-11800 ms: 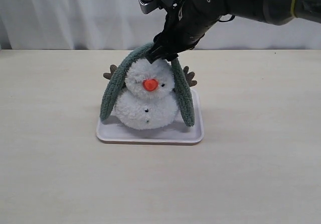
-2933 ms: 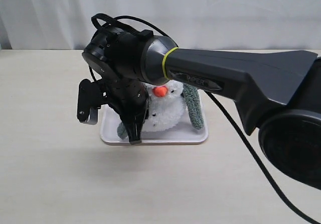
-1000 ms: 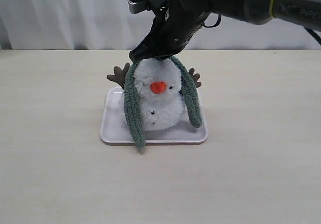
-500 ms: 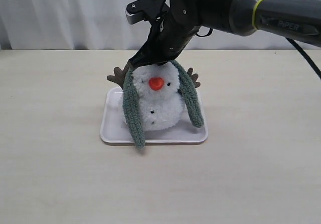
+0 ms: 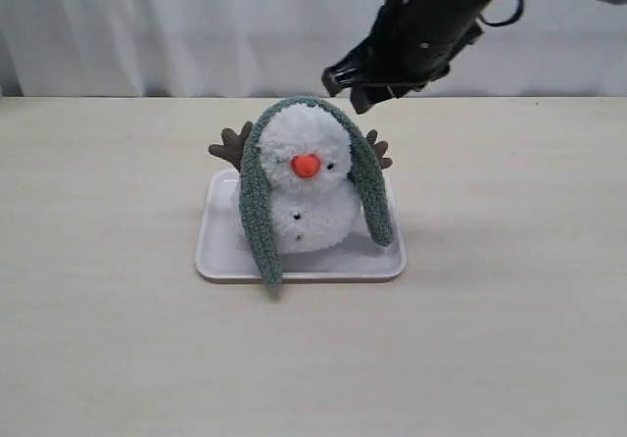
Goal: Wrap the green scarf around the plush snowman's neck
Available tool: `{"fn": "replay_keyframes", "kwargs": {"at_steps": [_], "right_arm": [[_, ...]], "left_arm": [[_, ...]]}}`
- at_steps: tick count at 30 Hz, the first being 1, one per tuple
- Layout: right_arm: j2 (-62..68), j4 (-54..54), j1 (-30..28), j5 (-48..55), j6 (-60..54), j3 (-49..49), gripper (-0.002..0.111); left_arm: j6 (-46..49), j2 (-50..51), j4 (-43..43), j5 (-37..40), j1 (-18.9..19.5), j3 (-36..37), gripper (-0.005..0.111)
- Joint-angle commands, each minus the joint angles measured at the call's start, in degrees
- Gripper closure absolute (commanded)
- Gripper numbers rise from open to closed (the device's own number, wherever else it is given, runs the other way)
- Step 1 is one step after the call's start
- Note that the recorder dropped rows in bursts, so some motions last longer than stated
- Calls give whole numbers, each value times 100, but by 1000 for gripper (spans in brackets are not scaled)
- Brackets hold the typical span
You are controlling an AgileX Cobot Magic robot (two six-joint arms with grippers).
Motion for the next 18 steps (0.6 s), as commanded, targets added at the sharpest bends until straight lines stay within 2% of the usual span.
{"fn": "replay_keyframes", "kwargs": {"at_steps": [1,2,6,9,12,13,15,18], "right_arm": [[-475,1344,-296,-466,-1867,1262,55],[-510,1619,-259,-946,-2580,1788,55],[-359,1595,-259,-2368,-2748,2730,55],[12,1714,-259,-2722,-2991,2891,55],[313,2344,-259,-2946,-3644,2891,56],[368,2346,-259,-3110,-3612,2891,61],[389,2346,-259,-3310,-3506,2891,83],[375,2346,-259,-3198,-3506,2891,104]], "left_arm": [[-9,-13,-17,-65,18,19,107],[-9,-13,-17,-65,18,19,107],[-9,-13,-17,-65,18,19,107],[-9,-13,-17,-65,18,19,107],[-9,-13,-17,-65,18,19,107],[-9,-13,-17,-65,18,19,107],[-9,-13,-17,-65,18,19,107],[-9,-13,-17,-65,18,19,107]]}}
